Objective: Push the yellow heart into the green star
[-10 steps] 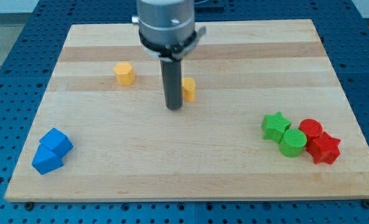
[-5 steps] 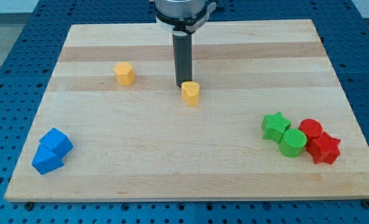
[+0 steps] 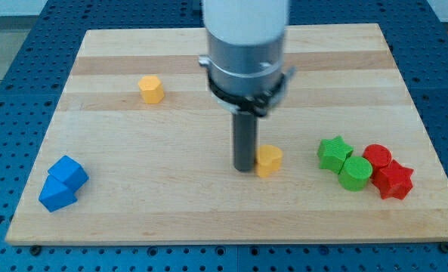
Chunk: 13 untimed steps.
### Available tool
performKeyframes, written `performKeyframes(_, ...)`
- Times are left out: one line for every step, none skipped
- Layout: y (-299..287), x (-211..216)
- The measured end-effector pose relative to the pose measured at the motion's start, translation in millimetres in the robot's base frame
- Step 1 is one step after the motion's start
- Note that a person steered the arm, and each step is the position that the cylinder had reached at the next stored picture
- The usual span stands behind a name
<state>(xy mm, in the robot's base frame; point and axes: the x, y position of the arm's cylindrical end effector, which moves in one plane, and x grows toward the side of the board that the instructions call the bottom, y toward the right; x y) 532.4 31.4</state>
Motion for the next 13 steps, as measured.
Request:
performKeyframes(57, 15)
performKeyframes(76, 17)
performKeyframes(76, 17)
performKeyframes(45, 22)
performKeyframes(3, 22)
performKeyframes(27, 10)
performKeyframes(52, 1)
performKeyframes(52, 1)
performKeyframes(54, -2)
performKeyframes(51, -2)
performKeyframes(69, -3)
performKeyframes(77, -3)
performKeyframes(77, -3)
